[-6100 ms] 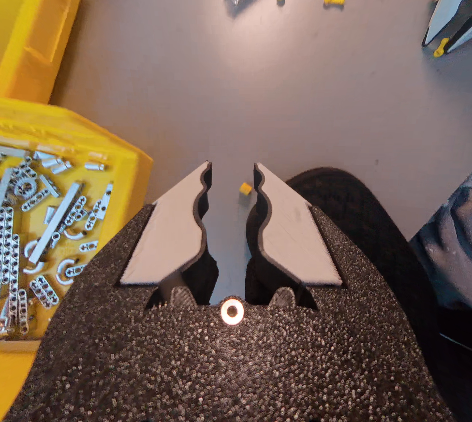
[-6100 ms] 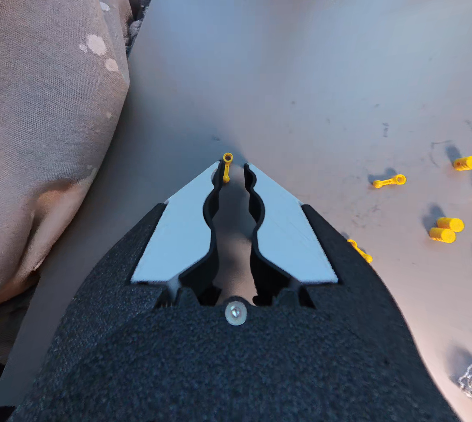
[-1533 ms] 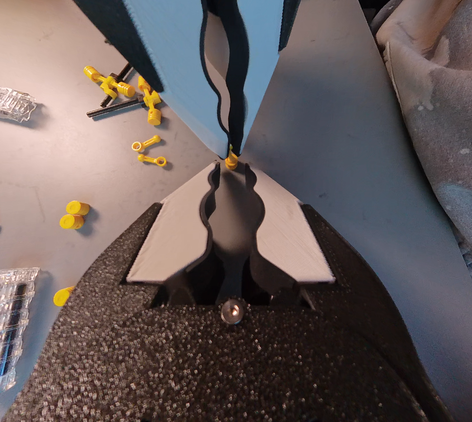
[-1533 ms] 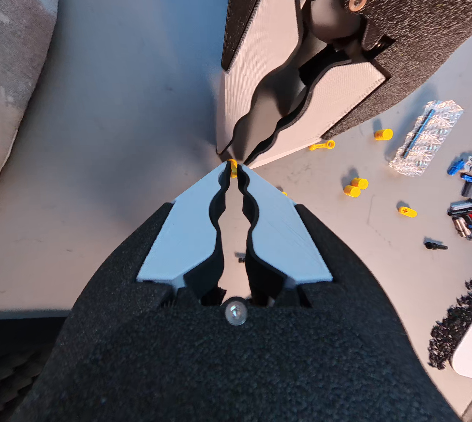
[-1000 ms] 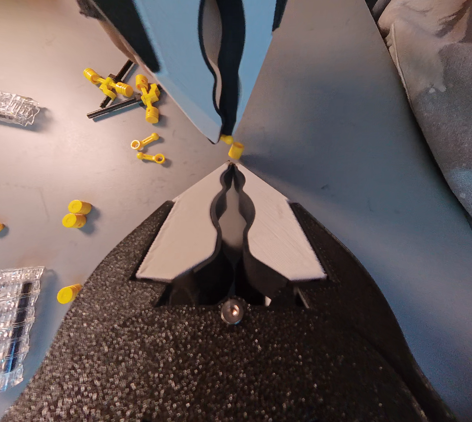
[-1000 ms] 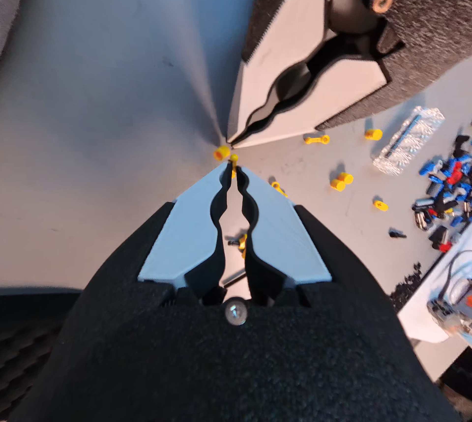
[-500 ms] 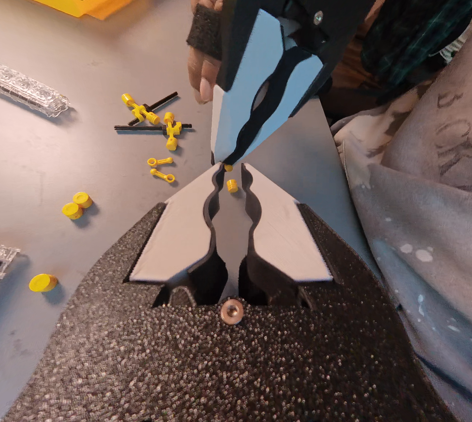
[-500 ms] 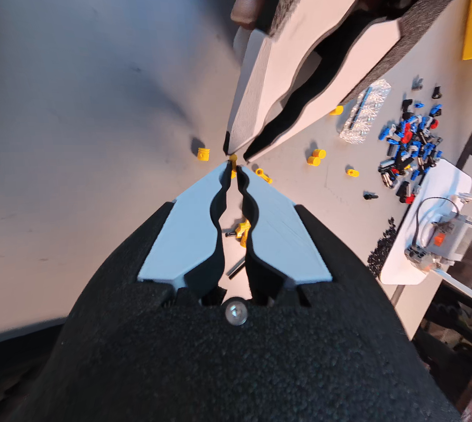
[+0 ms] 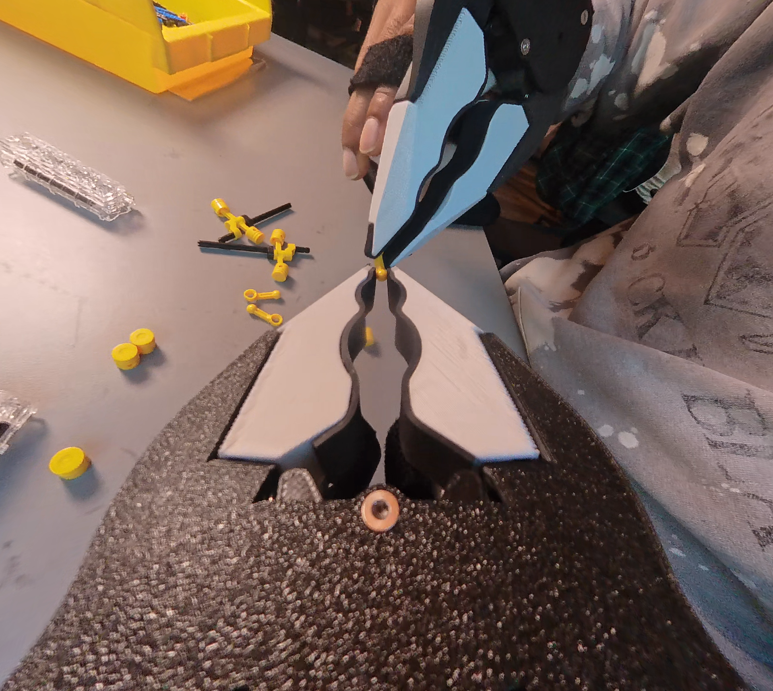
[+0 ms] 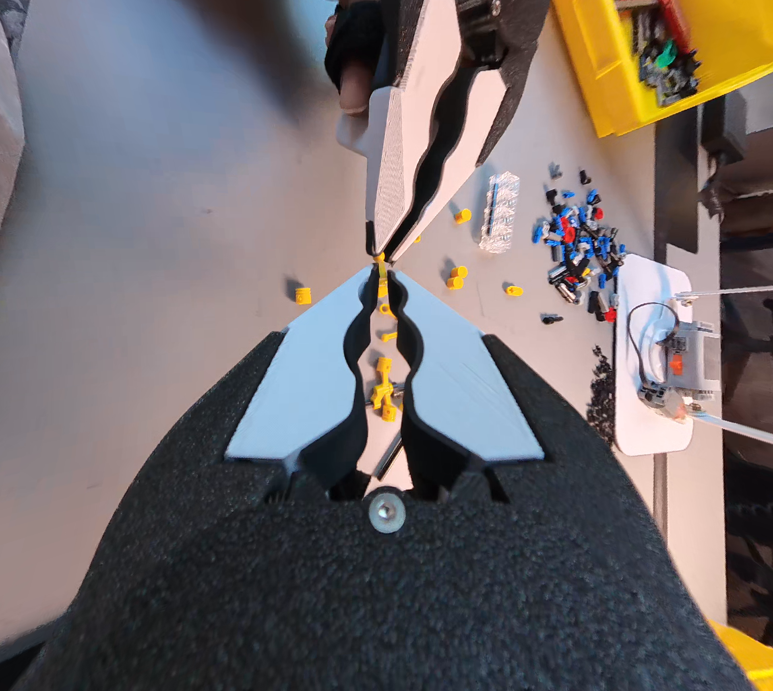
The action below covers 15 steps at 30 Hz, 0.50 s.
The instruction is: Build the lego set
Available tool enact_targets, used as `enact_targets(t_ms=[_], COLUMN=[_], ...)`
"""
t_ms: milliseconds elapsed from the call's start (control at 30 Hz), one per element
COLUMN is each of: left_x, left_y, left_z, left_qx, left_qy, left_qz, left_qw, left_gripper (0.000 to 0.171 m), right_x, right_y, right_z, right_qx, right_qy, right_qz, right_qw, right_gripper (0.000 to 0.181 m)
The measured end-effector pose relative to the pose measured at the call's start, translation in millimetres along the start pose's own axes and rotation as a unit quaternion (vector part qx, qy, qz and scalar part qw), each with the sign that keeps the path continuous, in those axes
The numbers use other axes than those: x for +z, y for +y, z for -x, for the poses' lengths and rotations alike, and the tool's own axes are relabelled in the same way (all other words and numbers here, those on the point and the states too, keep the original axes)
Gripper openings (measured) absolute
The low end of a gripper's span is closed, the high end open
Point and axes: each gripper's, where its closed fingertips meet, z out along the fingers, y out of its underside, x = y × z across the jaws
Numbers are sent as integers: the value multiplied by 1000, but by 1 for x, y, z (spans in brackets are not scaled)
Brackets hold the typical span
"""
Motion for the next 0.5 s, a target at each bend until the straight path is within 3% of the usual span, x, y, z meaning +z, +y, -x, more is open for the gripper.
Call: enact_targets(t_ms=[167, 333, 500], left_x=[-6, -6, -13], left_y=[-12, -17, -26], left_z=[-10, -27, -51], left_qx=[3, 19, 86], left_qy=[34, 73, 108], left_qz=[-37, -52, -77], left_qw=[999, 996, 988], left_gripper=[5, 10, 5], right_x=[-12, -22, -38], right_y=[-14, -29, -49], right_z=[-4, 1, 8], right_qx=[-6, -75, -102], right_qy=[18, 43, 47], right_qz=[-49, -80, -139], right_qw=[999, 993, 984], right_gripper=[3, 3, 4])
